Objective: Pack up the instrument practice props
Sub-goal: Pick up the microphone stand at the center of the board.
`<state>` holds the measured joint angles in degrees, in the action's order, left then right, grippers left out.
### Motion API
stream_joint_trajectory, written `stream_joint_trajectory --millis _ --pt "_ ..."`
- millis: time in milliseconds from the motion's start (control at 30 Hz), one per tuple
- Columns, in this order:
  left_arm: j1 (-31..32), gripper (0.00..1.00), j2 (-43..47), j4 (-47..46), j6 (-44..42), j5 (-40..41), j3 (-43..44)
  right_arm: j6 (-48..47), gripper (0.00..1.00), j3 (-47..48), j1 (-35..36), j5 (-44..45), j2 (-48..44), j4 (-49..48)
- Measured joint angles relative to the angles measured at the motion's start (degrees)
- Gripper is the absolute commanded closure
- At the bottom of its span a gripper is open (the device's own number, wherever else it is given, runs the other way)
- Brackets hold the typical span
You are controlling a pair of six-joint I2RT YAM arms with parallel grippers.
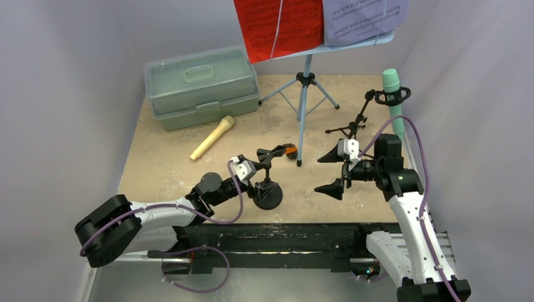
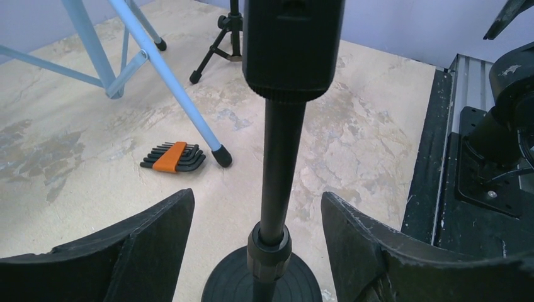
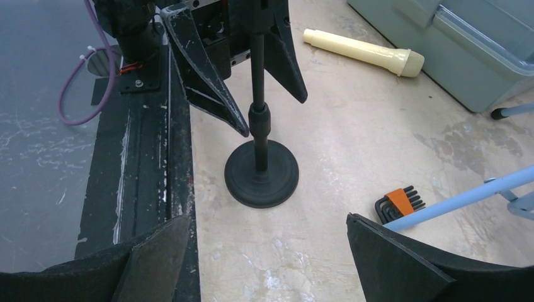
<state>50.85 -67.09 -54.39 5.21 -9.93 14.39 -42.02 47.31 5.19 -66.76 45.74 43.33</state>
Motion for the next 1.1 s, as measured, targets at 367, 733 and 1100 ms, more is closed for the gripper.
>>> stream_joint_trajectory --millis 367,733,1100 --pt "2.12 0.48 -1.62 4.50 -3.34 5.57 0.76 0.00 0.01 0.00 0.00 0.00 0.00 0.00" --pt "2.69 1.00 -0.50 8.33 -0.52 9.42 2.34 -0.39 0.01 0.00 0.00 0.00 0.00 0.20" --pt "2.58 1.00 9.44 12.52 20.15 11.85 2.34 -7.04 0.01 1.95 1.95 0.22 8.41 5.99"
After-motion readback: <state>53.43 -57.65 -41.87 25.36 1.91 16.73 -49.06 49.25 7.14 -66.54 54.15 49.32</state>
